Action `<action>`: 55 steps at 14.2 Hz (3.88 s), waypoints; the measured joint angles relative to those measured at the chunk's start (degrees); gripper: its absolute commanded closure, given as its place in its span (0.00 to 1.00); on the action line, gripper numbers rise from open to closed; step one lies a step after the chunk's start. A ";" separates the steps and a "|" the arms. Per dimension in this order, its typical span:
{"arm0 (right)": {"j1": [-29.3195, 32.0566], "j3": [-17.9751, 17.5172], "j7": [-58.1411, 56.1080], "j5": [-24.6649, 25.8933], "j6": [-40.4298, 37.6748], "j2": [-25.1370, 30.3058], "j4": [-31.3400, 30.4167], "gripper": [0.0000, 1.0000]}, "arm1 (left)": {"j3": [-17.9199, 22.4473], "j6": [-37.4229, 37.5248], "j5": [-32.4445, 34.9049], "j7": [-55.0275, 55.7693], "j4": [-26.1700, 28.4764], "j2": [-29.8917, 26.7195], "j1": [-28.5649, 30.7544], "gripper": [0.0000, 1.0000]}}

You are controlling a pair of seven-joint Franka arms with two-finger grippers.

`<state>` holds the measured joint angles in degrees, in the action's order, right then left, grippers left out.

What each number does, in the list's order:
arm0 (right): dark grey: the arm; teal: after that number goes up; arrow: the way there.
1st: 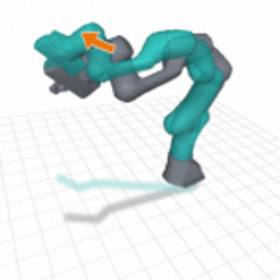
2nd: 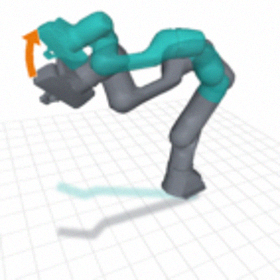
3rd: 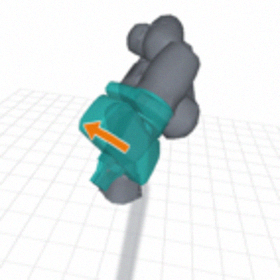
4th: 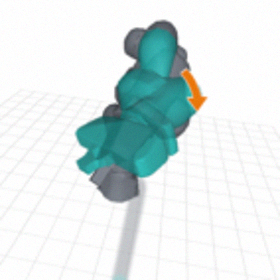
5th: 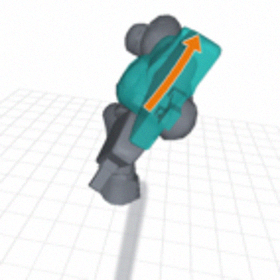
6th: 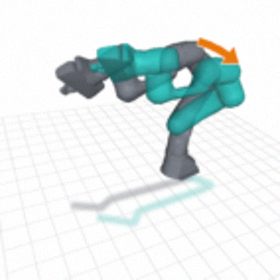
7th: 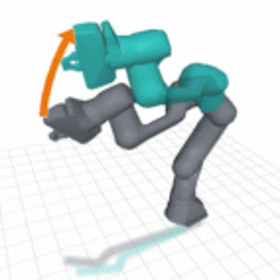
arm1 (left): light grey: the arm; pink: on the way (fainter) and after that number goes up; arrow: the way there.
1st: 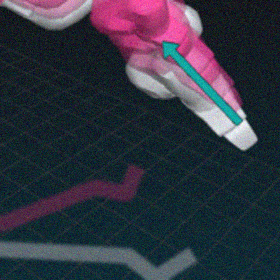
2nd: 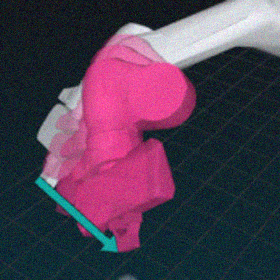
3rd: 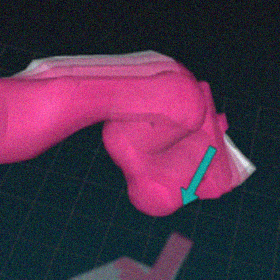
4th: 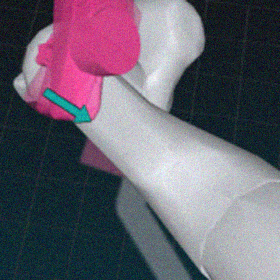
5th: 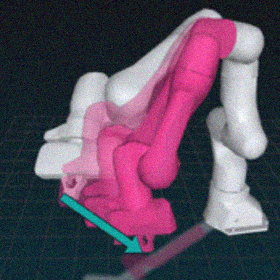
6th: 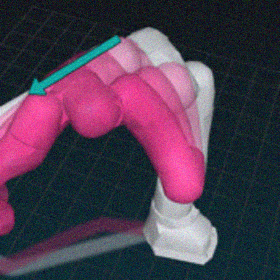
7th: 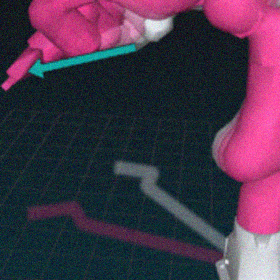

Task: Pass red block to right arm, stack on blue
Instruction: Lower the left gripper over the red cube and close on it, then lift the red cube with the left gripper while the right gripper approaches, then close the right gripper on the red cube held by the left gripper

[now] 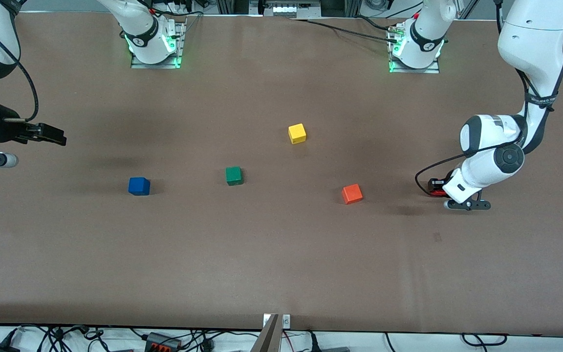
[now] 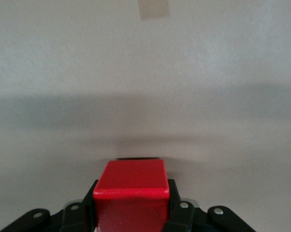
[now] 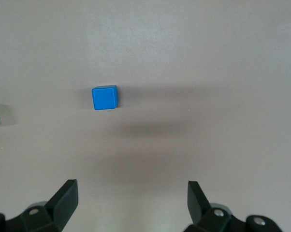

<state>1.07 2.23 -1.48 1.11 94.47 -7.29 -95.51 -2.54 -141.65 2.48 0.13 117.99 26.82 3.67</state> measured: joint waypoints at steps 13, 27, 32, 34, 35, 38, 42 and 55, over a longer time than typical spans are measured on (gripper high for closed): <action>-5.56 -0.30 -0.02 -42.57 0.06 -7.58 0.01 0.00 | -12.69 46.76 -0.76 -2.08 -33.37 -4.65 -0.97 0.99; -9.50 -0.37 -0.10 -81.11 -3.96 -17.98 0.09 0.00 | -20.63 32.79 -51.84 -73.42 -33.70 -0.50 -1.25 1.00; -10.22 -0.37 -3.28 -87.64 -6.02 -20.16 0.11 0.00 | -22.57 22.98 -74.35 -94.91 -29.59 1.69 -4.97 1.00; -10.83 -0.37 -6.30 -88.95 -6.02 -21.02 0.10 0.00 | -23.03 16.88 -79.95 -99.26 -28.35 1.70 -7.88 1.00; -11.14 -0.38 -7.48 -89.90 -6.02 -21.41 0.11 0.00 | -23.13 13.74 -81.85 -100.65 -27.97 1.71 -9.49 1.00; -12.27 -0.38 -10.63 -92.47 -6.02 -22.32 0.11 0.00 | -23.20 7.04 -87.28 -102.90 -27.43 2.12 -13.80 1.00; -13.10 -0.38 -15.22 -95.07 -6.02 -24.33 0.11 0.00 | -23.20 2.35 -94.48 -106.65 -27.36 3.12 -17.53 1.00; -18.05 -0.40 -16.57 -98.39 -5.26 -26.26 0.25 0.00 | -23.06 2.03 -99.38 -113.11 -27.28 4.64 -17.99 1.00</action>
<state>-16.98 1.82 -18.06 -97.28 89.21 -33.55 -95.27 -25.60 -139.62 -96.90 -112.97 90.71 31.46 -14.32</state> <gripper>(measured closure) 0.000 0.445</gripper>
